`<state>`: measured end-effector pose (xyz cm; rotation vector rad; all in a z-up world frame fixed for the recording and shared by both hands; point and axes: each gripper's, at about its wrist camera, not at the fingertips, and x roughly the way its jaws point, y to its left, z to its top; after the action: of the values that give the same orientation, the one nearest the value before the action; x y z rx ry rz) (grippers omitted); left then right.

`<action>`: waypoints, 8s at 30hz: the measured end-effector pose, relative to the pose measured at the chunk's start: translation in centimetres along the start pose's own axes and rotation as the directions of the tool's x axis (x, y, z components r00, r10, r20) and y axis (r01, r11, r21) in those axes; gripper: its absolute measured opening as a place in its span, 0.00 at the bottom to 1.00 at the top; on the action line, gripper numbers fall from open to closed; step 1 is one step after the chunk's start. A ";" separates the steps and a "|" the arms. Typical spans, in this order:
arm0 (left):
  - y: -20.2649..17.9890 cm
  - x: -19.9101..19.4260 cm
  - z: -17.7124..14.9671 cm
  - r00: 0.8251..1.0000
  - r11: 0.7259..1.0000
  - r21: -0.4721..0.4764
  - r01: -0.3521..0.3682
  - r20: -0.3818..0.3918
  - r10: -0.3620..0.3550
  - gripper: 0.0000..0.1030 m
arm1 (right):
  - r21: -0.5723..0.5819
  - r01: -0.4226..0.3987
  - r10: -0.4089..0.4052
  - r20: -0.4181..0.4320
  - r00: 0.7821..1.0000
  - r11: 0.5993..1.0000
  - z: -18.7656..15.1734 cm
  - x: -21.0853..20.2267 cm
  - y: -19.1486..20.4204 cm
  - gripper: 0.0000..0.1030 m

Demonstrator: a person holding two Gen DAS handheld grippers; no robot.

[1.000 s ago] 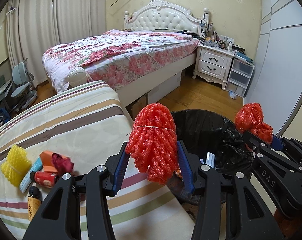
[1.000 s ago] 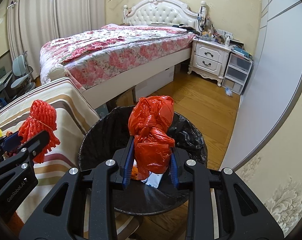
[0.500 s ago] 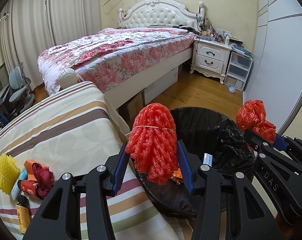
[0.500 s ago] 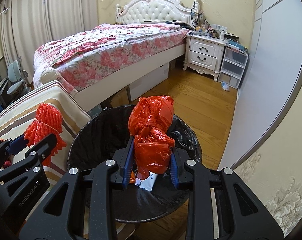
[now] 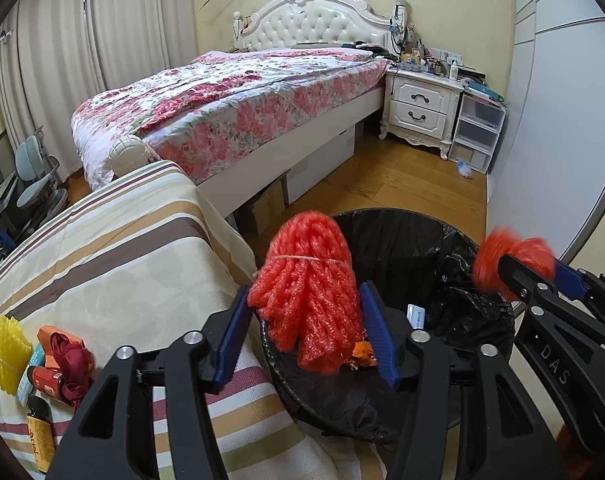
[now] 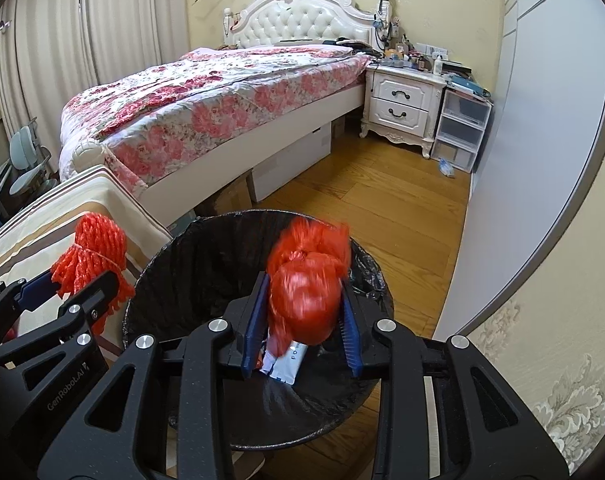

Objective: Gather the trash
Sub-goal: 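Open both grippers to drop the net and bag into the bin, then move both open grippers back over the remaining items on the bed, then grasp the amber bottle with the left gripper while the right grasps the dark red ribbon, then carry the amber bottle and dark red ribbon over the black bin, then open both grippers to drop the bottle and ribbon into the bin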

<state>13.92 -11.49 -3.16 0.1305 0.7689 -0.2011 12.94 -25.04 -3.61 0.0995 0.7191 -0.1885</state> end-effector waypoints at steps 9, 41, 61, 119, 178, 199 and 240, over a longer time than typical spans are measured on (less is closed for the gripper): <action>0.6 -0.7 0.0 1.000 1.000 -0.019 0.001 0.005 -0.001 0.73 | 0.004 0.014 -0.014 0.013 1.000 1.000 -0.1 -0.6 -0.3 0.45; 10.5 -7.7 -6.0 0.987 0.977 -0.136 -0.162 -0.002 0.163 0.73 | -0.119 -0.142 0.137 -0.054 0.989 0.983 -4.9 -4.6 8.5 0.50; 18.0 -7.9 -9.8 0.973 0.938 -0.263 -0.226 -0.104 0.205 0.59 | -0.235 -0.243 0.226 -0.096 0.969 0.941 -7.0 -5.9 15.6 0.50; 28.1 -10.8 -14.0 0.949 0.863 -0.393 -0.316 -0.136 0.286 0.24 | -0.320 -0.368 0.329 -0.172 0.929 0.873 -6.8 -6.7 22.2 0.47; 14.8 -11.1 -7.0 0.994 0.972 -0.218 -0.089 0.039 0.100 0.24 | -0.178 -0.226 0.222 -0.042 0.974 0.958 -3.4 -6.7 11.1 0.23; 3.9 -6.1 -2.9 0.999 0.999 -0.030 0.023 0.042 -0.021 0.24 | -0.052 -0.085 0.084 -0.018 0.996 0.995 -1.7 -3.5 2.3 0.23; -0.8 0.6 -0.1 0.999 0.999 0.050 -0.013 -0.032 0.015 0.55 | 0.021 -0.030 0.032 -0.063 0.998 0.999 -0.4 1.5 -1.2 0.37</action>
<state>14.08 -12.35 -3.71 0.1862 0.7956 -0.2053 13.57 -26.32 -4.94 0.1361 0.7781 -0.1634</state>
